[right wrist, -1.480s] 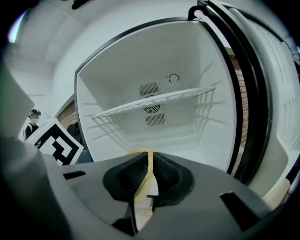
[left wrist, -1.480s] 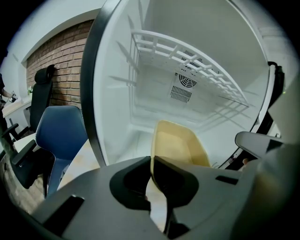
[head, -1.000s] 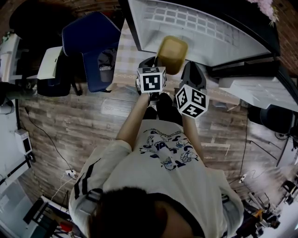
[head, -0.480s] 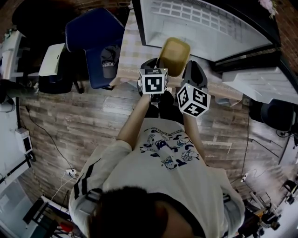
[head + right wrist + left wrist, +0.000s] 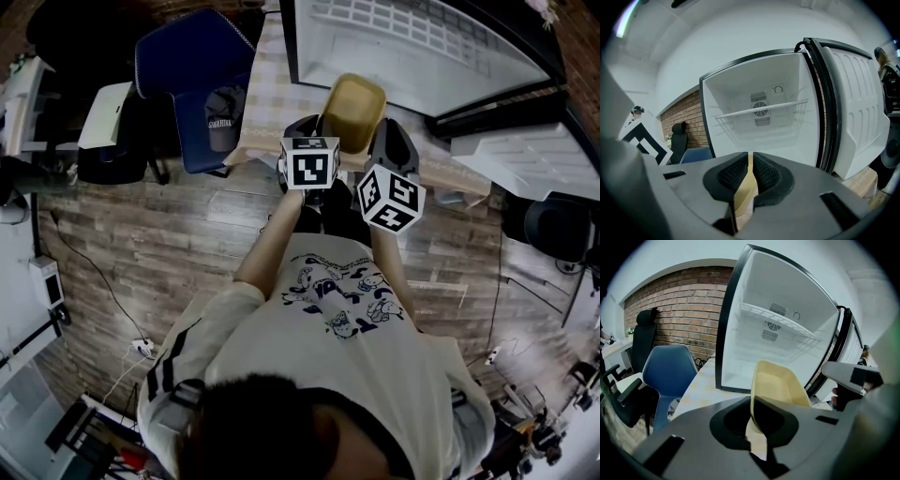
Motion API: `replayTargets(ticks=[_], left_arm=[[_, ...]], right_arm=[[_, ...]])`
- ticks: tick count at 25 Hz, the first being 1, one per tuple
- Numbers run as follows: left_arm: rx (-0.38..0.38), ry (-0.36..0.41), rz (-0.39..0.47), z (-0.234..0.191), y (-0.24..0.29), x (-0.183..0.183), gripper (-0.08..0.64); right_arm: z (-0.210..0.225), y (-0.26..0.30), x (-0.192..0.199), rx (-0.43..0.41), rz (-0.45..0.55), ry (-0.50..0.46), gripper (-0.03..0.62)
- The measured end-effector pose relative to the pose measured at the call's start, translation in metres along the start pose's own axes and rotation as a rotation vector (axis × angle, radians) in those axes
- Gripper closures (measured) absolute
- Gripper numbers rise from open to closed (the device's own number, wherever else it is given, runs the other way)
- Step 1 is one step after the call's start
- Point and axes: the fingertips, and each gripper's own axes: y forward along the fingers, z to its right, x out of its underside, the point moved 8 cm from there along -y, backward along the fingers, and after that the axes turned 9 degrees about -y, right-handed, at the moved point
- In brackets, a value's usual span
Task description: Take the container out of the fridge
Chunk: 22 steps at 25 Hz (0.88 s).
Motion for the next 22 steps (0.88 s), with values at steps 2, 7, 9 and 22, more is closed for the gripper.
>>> replayTargets(ticks=[2,7,9,22], left_arm=[[0.002,0.002,0.007,-0.0009,-0.0024,0.0009,0.529],[0.006,0.009,0.009,-0.0010,-0.0086,0.0029,0.529],[0.007,0.011,0.015,-0.0010,-0.0090,0.0039,0.529],[-0.001,0.011,0.023,0.0009,-0.0094,0.0034,0.529]], right_arm=[[-0.0020,-0.0020,-0.0004,0.000,0.001,-0.005,0.541],[-0.0045,-0.0058,-0.0007,0.004,0.004,-0.012,0.541],[-0.0047,-0.0064,-0.0006,0.005,0.004,-0.013,0.541],[-0.0041,-0.0044,-0.0014,-0.005,0.007,-0.012,0.541]])
